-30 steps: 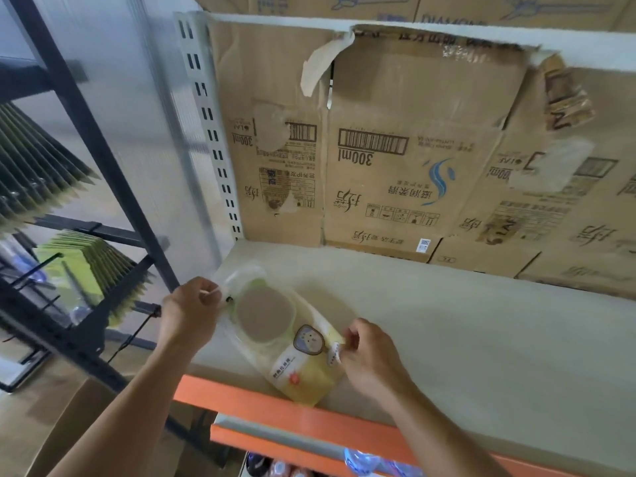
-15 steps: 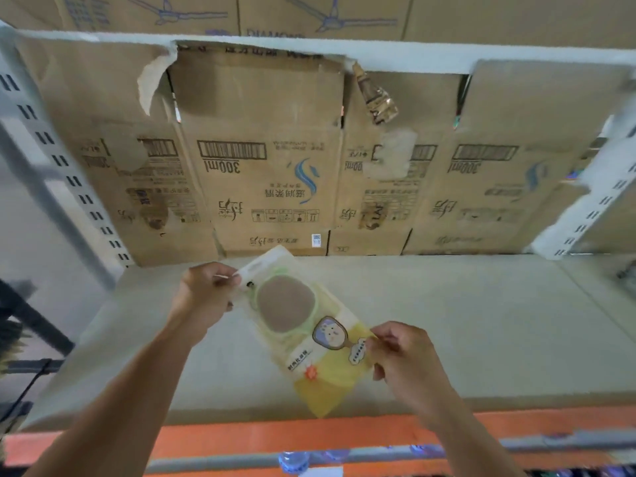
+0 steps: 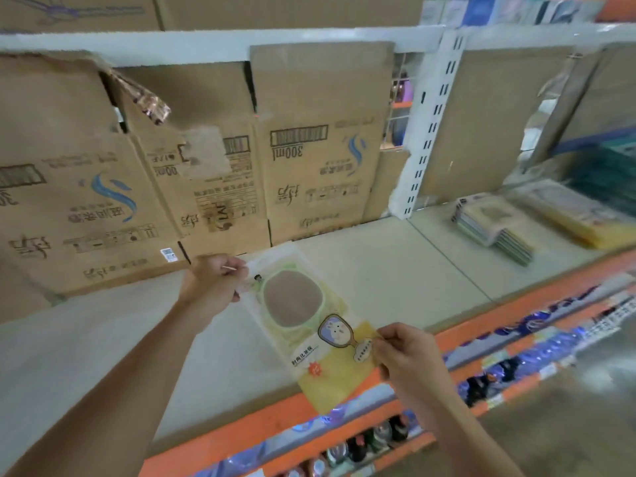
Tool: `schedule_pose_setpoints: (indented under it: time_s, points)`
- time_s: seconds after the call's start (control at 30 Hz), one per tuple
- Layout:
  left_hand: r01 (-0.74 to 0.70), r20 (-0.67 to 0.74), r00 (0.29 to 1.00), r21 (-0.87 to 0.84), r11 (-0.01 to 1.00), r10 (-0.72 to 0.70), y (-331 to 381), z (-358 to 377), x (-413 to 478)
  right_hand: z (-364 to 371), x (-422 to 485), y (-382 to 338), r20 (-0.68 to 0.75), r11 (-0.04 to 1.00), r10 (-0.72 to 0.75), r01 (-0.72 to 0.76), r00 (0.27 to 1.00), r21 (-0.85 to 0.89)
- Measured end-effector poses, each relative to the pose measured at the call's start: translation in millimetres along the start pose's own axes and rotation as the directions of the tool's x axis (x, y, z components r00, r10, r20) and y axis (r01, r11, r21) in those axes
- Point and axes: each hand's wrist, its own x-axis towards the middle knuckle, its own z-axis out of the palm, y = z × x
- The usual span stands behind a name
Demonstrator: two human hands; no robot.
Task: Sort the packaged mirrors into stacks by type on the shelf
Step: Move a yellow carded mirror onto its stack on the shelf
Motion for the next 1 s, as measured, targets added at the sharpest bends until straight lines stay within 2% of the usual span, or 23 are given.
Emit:
schedule_pose_setpoints:
  time_s: [0.37, 0.6, 0.7, 1.0]
  points:
    - [-0.104, 0.160, 0.982, 0.026, 0.994, 0.098, 64, 122, -19, -111, -12, 39, -0.167, 1.000, 0.025, -0.028, 0.986, -0.015]
    - [-0.180, 0.281, 0.943, -0.012, 0.984, 0.176, 108, 202, -39, -181, -24, 59, -0.286, 0.993, 0.079, -0.049, 0.955, 0.109]
    - [-0.200, 0.341, 0.918, -0.039, 0.979, 0.201, 127, 238, -50, -209, -35, 69, -0.337, 0.984, 0.106, -0.050, 0.936, 0.171]
    - [-0.267, 0.486, 0.830, -0.080, 0.960, 0.272, 172, 331, -79, -272, -57, 94, -0.530, 0.976, 0.154, -0.047, 0.834, 0.211]
